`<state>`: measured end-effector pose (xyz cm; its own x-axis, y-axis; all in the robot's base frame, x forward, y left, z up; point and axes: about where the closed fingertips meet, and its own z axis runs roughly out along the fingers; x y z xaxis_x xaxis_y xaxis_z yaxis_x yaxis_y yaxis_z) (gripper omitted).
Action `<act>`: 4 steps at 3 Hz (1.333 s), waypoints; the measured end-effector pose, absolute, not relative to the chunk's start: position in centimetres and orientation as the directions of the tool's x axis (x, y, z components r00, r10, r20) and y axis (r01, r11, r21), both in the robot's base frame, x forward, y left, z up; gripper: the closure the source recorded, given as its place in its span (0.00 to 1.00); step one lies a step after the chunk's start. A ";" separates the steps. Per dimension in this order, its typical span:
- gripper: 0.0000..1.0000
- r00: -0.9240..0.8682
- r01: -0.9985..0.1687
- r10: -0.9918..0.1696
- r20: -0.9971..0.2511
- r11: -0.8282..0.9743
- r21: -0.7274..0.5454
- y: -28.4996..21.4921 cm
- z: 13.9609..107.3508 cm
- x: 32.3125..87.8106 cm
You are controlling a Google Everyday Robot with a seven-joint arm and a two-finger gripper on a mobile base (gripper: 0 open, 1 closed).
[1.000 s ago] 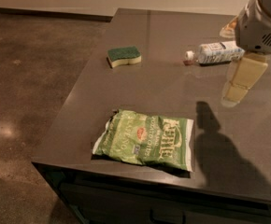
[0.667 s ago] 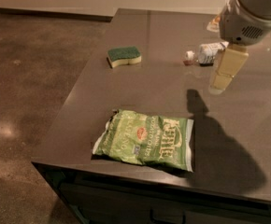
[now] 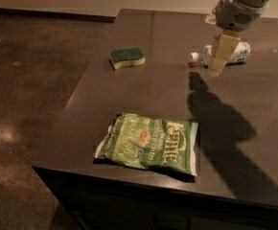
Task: Move blue plastic bottle near green jalapeno chip bag
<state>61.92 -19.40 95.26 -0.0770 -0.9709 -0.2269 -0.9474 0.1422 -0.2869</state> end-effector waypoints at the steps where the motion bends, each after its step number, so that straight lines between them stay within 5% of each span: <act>1: 0.00 -0.079 -0.955 -0.975 -0.207 0.134 -0.265 -20.0 93.8 65.5; 4: 0.00 -0.142 -0.950 -0.977 -0.160 0.180 -0.255 -23.9 89.7 71.0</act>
Offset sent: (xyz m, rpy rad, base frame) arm 0.0943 -0.0448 -0.0306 -0.0551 0.0878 -0.0483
